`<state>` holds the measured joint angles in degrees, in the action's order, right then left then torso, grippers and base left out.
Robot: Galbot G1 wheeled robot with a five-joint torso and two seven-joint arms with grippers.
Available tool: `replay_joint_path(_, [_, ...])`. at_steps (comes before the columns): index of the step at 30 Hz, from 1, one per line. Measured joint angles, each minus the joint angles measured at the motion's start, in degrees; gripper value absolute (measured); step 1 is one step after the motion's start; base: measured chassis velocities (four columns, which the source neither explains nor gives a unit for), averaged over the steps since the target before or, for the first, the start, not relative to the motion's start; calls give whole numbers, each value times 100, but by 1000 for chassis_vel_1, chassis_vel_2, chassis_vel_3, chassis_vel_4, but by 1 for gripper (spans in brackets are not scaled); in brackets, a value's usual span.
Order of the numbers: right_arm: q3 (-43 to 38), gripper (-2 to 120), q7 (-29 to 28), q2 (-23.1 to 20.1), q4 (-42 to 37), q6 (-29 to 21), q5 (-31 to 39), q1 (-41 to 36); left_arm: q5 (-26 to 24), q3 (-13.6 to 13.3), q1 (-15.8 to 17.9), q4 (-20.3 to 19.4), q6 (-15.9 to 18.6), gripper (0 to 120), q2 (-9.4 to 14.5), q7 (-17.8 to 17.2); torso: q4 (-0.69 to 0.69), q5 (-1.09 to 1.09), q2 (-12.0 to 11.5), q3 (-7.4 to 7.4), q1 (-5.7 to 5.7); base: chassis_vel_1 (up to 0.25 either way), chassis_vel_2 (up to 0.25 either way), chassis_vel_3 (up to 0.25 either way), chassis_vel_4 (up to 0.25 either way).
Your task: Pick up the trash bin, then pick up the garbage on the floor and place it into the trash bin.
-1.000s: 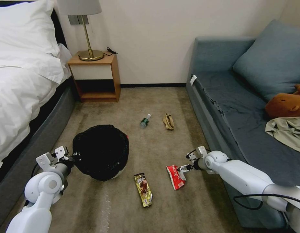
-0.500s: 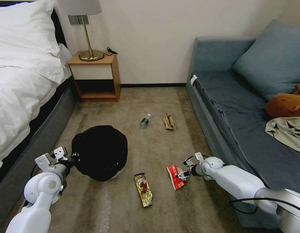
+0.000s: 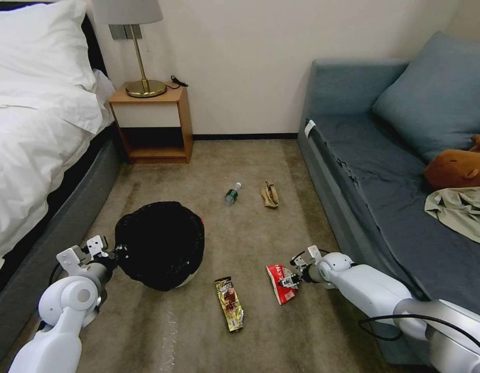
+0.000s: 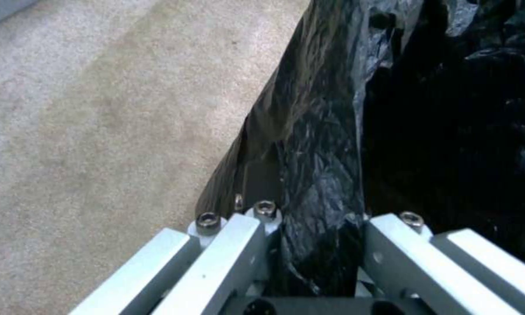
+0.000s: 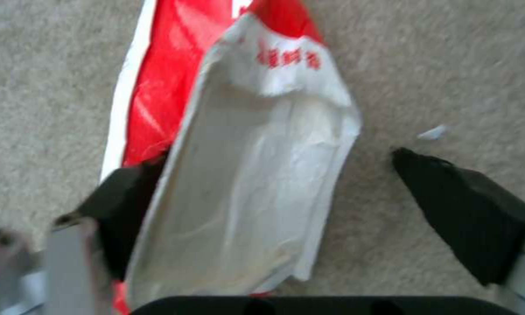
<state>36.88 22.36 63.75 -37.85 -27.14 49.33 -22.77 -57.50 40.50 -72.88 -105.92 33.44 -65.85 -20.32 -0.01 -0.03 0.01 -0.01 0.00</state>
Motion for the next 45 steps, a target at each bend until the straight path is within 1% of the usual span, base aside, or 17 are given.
replay_joint_path(1, [-16, 84, 42, 7, 47, 34, -45, 3, 0, 2, -8, 0, -1, 3, 2, 6, 0, 0, 0, 0, 0, 0, 0, 0, 0])
replay_joint_path(4, [-34, 81, 71, 11, 81, 52, -78, 4, 1, 3, -10, 0, -3, 3, 4, 8, -1, -2, 1, -1, 0, 0, 0, 0, 0])
replay_joint_path(7, [-79, 64, 141, -11, 147, 108, -142, -5, 1, 7, -15, -5, -8, 3, 4, 14, -1, 0, 1, -1, 0, 0, 0, 0, 0])
replay_joint_path(10, [-87, 57, 143, -35, 135, 112, -143, -14, 1, 7, -17, -13, -8, 3, 2, 14, -1, 1, 1, -1, 0, 0, 0, 0, 0])
replay_joint_path(12, [-112, 44, 150, -96, 52, 110, -143, -38, 1, 4, -18, -30, -10, 3, 2, 15, 0, 4, 0, 0, 0, 0, 0, 0, 0])
replay_joint_path(13, [-112, 44, 150, -96, 52, 110, -143, -38, 1, 4, -18, -30, -10, 3, 2, 15, 0, 4, 0, 0, 0, 0, 0, 0, 0])
replay_joint_path(14, [-116, 37, 142, -143, -25, 96, -127, -57, 1, 1, -18, -39, -10, 3, 1, 15, 2, 5, 0, 1, 0, 0, 0, 0, 0])
replay_joint_path(16, [-114, 35, 136, -160, -52, 86, -118, -62, 1, -2, -18, -41, -10, 3, 1, 15, 2, 6, -1, 1, 0, 0, 0, 0, 0])
replay_joint_path(17, [-111, 29, 120, -218, -133, 60, -92, -76, 1, -13, -18, -54, -10, 3, -2, 15, 3, 8, -1, 1, 0, 0, 0, 0, 0])
replay_joint_path(18, [-111, 29, 120, -218, -133, 60, -92, -76, 1, -13, -18, -54, -10, 3, -2, 15, 3, 8, -1, 1, 0, 0, 0, 0, 0])
replay_joint_path(20, [-110, 17, 78, -321, -272, 30, -45, -84, 1, -29, -12, -75, -10, 3, -3, 9, 4, 9, -1, 1, 0, 0, 0, 0, 0])
replay_joint_path(21, [-110, 17, 78, -321, -272, 30, -45, -84, 1, -29, -12, -75, -10, 3, -3, 9, 4, 9, -1, 1, 0, 0, 0, 0, 0])
replay_joint_path(24, [-110, 8, -2, -459, -442, -20, 32, -73, -3, -39, -1, -89, -10, 3, 10, 6, 3, 9, -2, 2, 0, 0, 0, 0, 0])
replay_joint_path(25, [-106, 0, -87, -597, -600, -46, 119, -30, -9, -51, 16, -90, -10, 3, 28, 4, 1, 6, -2, 2, 0, 0, 0, 0, 0])
replay_joint_path(36, [-343, 0, -547, -1143, -1720, -150, 572, 224, -86, -187, 140, -85, -10, 3, 85, -31, 1, 4, -2, 1, 0, 0, 0, 0, 0])
replay_joint_path(39, [-619, 0, -822, -1371, -2452, -174, 819, 437, -168, -290, 226, -18, 2, 3, 129, -61, 0, 3, -2, 2, 0, 0, 0, 0, 0])
replay_joint_path(45, [-865, 0, -1111, -1529, -3231, -287, 1156, 667, -249, -377, 331, 113, 12, 3, 139, -67, 2, 2, -2, 1, 0, 0, 0, 0, 0])
